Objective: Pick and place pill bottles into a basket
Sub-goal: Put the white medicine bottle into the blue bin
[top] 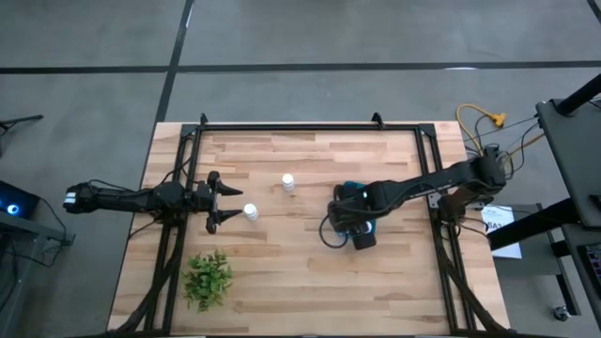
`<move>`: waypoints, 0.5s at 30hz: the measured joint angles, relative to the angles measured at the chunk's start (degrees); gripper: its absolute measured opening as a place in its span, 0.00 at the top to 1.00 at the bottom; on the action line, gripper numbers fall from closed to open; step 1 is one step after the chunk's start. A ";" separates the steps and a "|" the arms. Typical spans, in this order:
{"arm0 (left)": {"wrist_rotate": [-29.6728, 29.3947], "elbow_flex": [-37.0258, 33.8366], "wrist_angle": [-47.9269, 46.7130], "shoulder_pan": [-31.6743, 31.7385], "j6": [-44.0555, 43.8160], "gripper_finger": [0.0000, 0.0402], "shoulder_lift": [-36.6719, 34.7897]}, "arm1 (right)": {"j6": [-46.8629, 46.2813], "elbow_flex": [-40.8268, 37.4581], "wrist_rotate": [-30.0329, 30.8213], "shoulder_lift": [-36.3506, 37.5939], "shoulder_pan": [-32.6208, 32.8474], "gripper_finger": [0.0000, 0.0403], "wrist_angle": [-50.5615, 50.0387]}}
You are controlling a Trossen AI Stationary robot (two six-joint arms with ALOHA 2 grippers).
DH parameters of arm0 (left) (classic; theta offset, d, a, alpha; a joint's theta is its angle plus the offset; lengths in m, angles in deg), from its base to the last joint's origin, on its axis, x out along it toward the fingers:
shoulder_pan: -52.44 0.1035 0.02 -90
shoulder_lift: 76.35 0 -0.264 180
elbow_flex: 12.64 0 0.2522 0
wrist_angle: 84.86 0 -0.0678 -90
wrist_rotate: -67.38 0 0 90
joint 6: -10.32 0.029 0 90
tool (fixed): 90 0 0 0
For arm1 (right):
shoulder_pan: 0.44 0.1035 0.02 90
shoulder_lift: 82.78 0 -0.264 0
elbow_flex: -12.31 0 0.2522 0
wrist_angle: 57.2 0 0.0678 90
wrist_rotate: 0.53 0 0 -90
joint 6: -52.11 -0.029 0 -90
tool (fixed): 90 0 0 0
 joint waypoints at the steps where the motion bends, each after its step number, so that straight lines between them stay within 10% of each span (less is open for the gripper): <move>1: -0.02 0.00 -0.02 0.00 -0.02 0.32 0.02 | 0.05 -0.07 -0.05 -0.37 0.00 0.64 0.29; 15: -0.01 0.00 -0.03 0.02 -0.01 0.32 0.03 | 0.01 -6.24 -2.08 -1.17 -0.36 0.64 5.56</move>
